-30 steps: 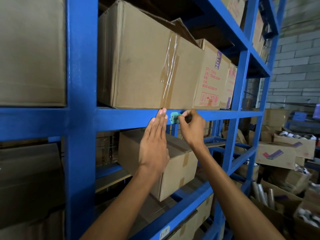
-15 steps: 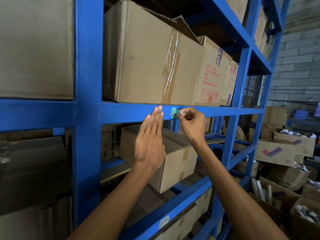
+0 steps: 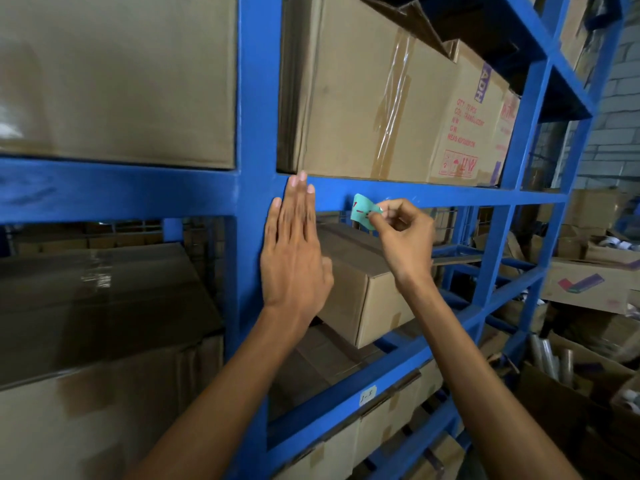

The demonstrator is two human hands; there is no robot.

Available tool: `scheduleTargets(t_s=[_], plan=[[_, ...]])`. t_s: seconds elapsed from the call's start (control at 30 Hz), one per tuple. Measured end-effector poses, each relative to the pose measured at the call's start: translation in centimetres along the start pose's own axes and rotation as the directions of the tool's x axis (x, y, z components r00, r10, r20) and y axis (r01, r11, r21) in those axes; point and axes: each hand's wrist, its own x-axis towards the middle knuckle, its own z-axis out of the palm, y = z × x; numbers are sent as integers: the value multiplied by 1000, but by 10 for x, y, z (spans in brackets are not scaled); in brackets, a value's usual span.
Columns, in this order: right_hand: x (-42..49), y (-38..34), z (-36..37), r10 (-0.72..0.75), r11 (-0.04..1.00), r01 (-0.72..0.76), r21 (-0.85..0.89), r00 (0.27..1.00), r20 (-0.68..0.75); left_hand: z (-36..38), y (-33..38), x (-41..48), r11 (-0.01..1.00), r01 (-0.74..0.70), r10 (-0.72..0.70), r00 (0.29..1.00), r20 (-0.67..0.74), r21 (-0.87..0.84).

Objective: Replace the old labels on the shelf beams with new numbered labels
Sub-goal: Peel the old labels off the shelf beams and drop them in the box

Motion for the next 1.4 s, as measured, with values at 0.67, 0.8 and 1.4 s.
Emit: scheduleTargets(t_s=[0.67,0.8,1.4], plan=[[-216,87,-8,418,906,-392,-160,891,179,44,-28,-199,983,-48,102,945,312,-176],[-296,143,-27,564,822,-536,-195,815,136,76,-20,-273,972,-27,123,903,412,-231],[-704,428,-75,971,178,-783,-596,239,-24,261,19,-643,984,2,138,631,763,-179]])
